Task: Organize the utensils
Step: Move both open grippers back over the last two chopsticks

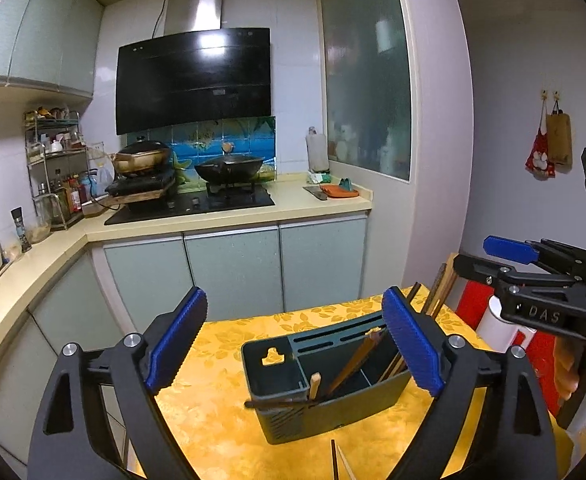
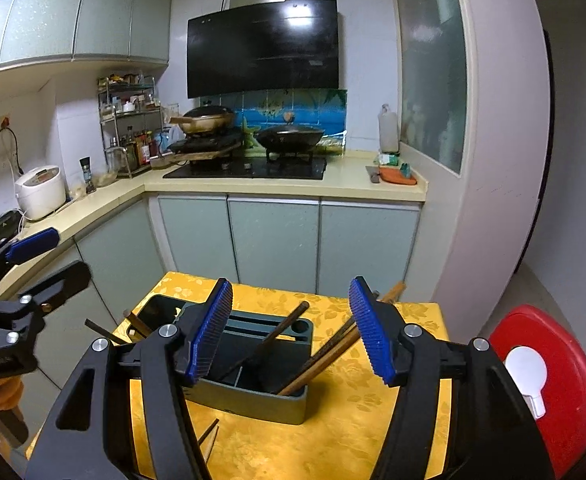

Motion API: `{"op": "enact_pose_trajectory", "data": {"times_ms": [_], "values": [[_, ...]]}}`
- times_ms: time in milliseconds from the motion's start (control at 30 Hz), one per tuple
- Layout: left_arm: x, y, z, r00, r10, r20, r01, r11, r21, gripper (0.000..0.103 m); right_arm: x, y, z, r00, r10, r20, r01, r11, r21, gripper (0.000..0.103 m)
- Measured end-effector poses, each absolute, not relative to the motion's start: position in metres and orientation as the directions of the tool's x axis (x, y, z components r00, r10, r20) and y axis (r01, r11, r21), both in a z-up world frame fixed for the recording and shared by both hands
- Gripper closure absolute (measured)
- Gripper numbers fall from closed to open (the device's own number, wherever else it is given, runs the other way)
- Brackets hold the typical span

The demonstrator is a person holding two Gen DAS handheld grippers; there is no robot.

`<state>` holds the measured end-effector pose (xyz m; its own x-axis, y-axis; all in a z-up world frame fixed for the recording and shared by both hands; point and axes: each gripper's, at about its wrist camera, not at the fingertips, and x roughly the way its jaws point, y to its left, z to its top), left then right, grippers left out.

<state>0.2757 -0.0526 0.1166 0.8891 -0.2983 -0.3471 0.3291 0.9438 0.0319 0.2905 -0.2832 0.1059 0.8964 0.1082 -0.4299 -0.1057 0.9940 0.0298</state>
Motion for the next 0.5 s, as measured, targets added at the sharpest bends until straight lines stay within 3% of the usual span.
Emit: {"op": "enact_pose_trajectory", "data": {"times_ms": [200, 500], "values": [[0.256, -0.037, 0.101, 0.886, -0.286, -0.366, 0.316, 0.948, 0.025, 0.016, 0.266, -0.289, 0.096, 0.902, 0.088, -0.422, -0.086, 0.996, 0.024, 0.044], [0.228, -0.014, 0.050, 0.864, -0.245, -0.439, 0.275, 0.962, 0.005, 0.016, 0.229, -0.288, 0.043, 0.868, 0.076, -0.490, -0.063, 0.997, 0.043, 0.043]]}}
